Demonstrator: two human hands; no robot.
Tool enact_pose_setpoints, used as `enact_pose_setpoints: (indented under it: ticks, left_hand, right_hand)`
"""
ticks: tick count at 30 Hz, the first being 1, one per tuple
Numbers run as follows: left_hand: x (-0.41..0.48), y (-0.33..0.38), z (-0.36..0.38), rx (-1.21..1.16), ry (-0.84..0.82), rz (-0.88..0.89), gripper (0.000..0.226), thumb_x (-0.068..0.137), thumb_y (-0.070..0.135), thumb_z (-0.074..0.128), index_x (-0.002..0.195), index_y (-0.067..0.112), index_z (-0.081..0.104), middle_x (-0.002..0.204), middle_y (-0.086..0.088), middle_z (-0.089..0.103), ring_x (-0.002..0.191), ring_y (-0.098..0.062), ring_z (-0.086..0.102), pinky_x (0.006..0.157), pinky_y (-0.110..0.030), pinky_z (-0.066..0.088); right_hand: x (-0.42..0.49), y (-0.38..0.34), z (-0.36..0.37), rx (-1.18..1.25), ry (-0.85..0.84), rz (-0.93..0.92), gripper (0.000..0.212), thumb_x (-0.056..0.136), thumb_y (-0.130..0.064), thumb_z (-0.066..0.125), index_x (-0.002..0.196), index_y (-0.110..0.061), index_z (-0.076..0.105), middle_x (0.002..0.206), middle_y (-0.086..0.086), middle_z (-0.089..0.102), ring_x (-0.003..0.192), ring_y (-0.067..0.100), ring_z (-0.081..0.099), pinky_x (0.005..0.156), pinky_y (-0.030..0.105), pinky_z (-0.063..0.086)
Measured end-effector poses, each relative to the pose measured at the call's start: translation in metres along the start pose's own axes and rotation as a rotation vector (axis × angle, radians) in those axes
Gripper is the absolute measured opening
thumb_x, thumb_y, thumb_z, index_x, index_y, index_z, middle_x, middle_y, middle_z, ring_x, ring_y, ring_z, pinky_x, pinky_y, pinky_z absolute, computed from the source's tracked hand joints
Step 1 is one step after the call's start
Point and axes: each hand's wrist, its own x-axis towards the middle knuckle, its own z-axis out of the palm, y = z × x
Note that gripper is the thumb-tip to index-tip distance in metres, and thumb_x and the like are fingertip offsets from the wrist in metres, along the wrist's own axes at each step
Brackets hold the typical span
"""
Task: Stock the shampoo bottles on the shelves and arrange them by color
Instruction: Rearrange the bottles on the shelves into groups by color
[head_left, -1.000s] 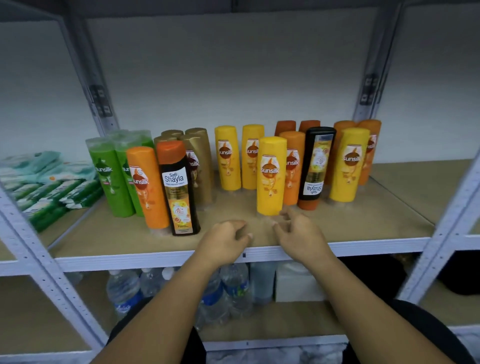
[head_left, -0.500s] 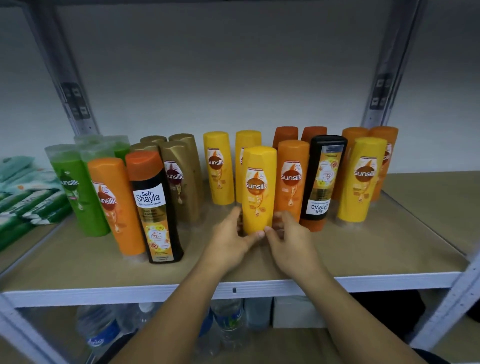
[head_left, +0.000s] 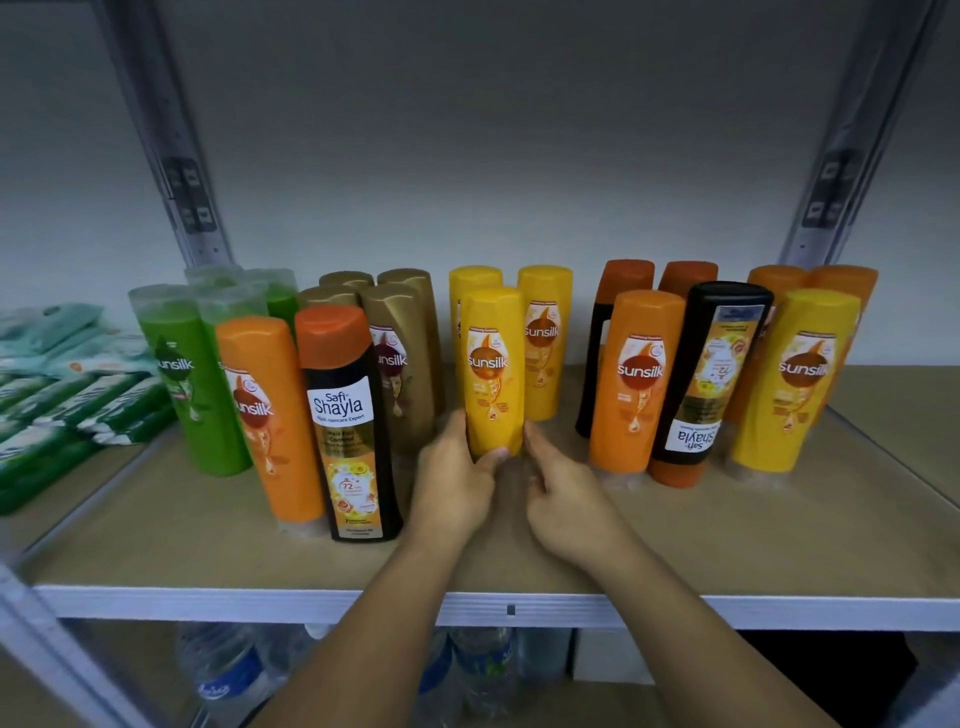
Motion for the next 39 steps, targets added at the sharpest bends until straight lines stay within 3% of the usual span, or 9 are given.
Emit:
enact_pose_setpoints:
  ticks: [9,15,18,21,25,30,32,34,39]
  left_hand:
    - [0.005,-0.005,0.000,0.017,0.028,-0.026,0.044,0.093,0.035,0.070,0.131,0.024,0.053,0.123,0.000,0.067,0.112,-0.021,0.065,0.096,-0.039,0.054]
    - [0.001,-0.004,-0.005,0.087,0.002,0.027,0.049,0.095,0.034,0.066,0.139,0.023,0.050,0.125,-0.001,0.067,0.114,-0.022,0.065,0.097,-0.038,0.054]
    - [-0.004,-0.003,-0.009,0.172,-0.034,0.038,0.062,0.096,0.036,0.064,0.150,0.022,0.037,0.125,-0.001,0.067,0.113,-0.022,0.064,0.095,-0.035,0.053]
    - [-0.012,-0.001,-0.014,0.275,-0.097,0.048,0.074,0.097,0.039,0.062,0.157,0.020,0.024,0.124,-0.005,0.067,0.114,-0.024,0.063,0.093,-0.034,0.053]
    - [-0.032,0.002,-0.024,0.362,-0.187,0.104,0.066,0.097,0.040,0.059,0.154,0.025,0.028,0.112,-0.004,0.067,0.106,-0.023,0.063,0.088,-0.034,0.053]
    - [-0.055,0.008,-0.031,0.434,-0.272,0.149,0.040,0.100,0.041,0.054,0.132,0.018,0.048,0.098,-0.007,0.064,0.099,-0.028,0.063,0.075,-0.032,0.046]
    - [-0.066,0.010,-0.033,0.504,-0.297,0.169,0.031,0.101,0.043,0.050,0.114,0.015,0.053,0.103,-0.007,0.062,0.104,-0.028,0.060,0.079,-0.034,0.043]
    - [-0.075,0.010,-0.032,0.587,-0.331,0.204,0.030,0.102,0.044,0.045,0.105,0.015,0.054,0.116,-0.009,0.060,0.114,-0.028,0.053,0.092,-0.038,0.041]
    - [-0.093,0.021,-0.023,0.602,-0.428,0.253,0.035,0.103,0.044,0.042,0.110,0.013,0.057,0.127,-0.009,0.057,0.127,-0.028,0.045,0.110,-0.042,0.032]
  right_hand:
    - [0.011,0.004,0.000,-0.081,-0.119,0.033,0.076,0.101,-0.014,0.048,0.160,-0.034,0.004,0.144,0.003,0.054,0.123,0.016,0.056,0.097,0.022,0.045]
    - [0.009,0.005,0.000,-0.149,-0.110,0.000,0.070,0.102,-0.017,0.049,0.160,-0.027,0.013,0.156,-0.002,0.042,0.137,0.015,0.044,0.103,0.016,0.033]
    - [0.004,0.010,0.002,-0.199,-0.090,-0.037,0.067,0.101,-0.022,0.050,0.159,-0.025,0.019,0.159,0.000,0.038,0.144,0.016,0.038,0.116,0.026,0.033]
    - [-0.002,0.013,0.004,-0.252,-0.057,-0.038,0.062,0.100,-0.033,0.051,0.157,-0.020,0.029,0.156,0.003,0.043,0.141,0.019,0.041,0.114,0.036,0.038]
    - [-0.015,0.007,0.006,-0.393,-0.020,-0.050,0.035,0.100,-0.034,0.049,0.127,-0.011,0.056,0.129,0.010,0.061,0.120,0.025,0.054,0.101,0.037,0.044]
    - [-0.040,-0.002,0.001,-0.480,-0.023,-0.023,0.024,0.101,-0.037,0.046,0.097,-0.014,0.052,0.111,0.009,0.062,0.111,0.027,0.054,0.093,0.038,0.039]
    - [-0.056,-0.007,-0.003,-0.515,-0.048,0.011,0.030,0.103,-0.040,0.041,0.105,-0.013,0.055,0.119,0.007,0.060,0.119,0.026,0.051,0.100,0.038,0.038]
    - [-0.075,-0.009,-0.010,-0.553,-0.078,0.050,0.043,0.104,-0.042,0.036,0.127,-0.011,0.055,0.138,0.007,0.054,0.134,0.025,0.043,0.112,0.040,0.031]
    - [-0.112,-0.005,-0.040,-0.605,-0.127,0.154,0.055,0.103,-0.053,0.035,0.143,-0.017,0.046,0.155,0.002,0.041,0.146,0.023,0.029,0.118,0.042,0.022]
